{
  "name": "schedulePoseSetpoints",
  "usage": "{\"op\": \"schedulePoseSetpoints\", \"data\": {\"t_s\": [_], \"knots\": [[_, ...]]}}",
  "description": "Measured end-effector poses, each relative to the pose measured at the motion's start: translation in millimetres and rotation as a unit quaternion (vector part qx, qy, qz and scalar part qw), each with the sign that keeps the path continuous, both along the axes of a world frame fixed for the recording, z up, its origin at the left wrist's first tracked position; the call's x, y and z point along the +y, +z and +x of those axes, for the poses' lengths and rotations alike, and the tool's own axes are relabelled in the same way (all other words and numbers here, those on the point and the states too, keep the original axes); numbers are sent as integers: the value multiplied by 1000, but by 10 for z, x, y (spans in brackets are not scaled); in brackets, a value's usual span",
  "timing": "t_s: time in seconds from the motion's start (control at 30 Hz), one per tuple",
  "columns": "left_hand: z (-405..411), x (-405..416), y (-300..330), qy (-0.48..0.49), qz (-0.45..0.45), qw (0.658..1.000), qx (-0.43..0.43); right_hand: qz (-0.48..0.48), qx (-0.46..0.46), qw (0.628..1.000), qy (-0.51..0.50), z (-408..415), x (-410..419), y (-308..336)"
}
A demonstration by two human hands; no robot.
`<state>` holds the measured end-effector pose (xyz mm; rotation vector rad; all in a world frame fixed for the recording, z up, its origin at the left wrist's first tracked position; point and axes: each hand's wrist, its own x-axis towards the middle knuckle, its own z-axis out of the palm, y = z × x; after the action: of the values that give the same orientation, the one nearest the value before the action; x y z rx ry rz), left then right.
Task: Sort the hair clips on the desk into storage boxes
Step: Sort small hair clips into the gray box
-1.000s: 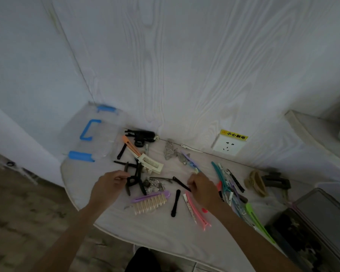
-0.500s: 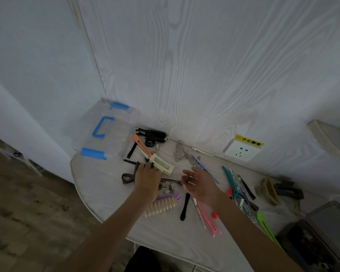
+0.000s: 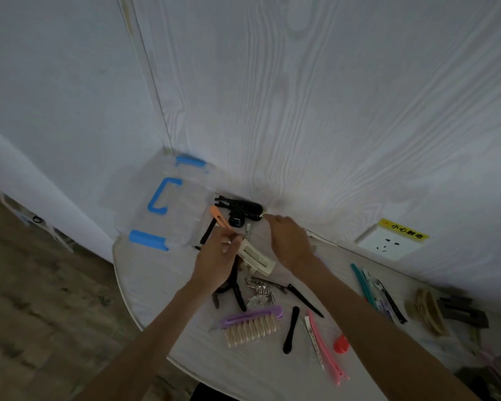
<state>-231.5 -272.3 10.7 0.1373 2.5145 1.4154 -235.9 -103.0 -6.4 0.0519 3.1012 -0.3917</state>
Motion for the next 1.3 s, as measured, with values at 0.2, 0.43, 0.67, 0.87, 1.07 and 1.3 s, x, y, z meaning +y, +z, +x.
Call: {"op": "schedulePoseSetpoints", "data": {"t_s": [0.2, 0.43, 0.67, 0.87, 1.07, 1.3], "knots": [[-405, 38, 55, 41, 61, 996, -45, 48, -44, 998, -14, -278, -72, -132], [-634, 43, 239, 29, 110, 985, -132, 89, -4, 995, 41, -264, 58, -376], [-276, -12, 23, -190, -346, 912, -110, 33, 7, 999, 40, -292, -13, -320], [-64, -194, -97, -80, -198, 971, -109, 33, -57, 997, 48, -12, 70, -247], [200, -40, 10, -29, 17, 988, -148, -508, -18, 818, -268, 524, 213, 56], [711, 592, 152, -83, 103, 972, -192, -794, -65, 476, -374, 1499, 859, 346]]}}
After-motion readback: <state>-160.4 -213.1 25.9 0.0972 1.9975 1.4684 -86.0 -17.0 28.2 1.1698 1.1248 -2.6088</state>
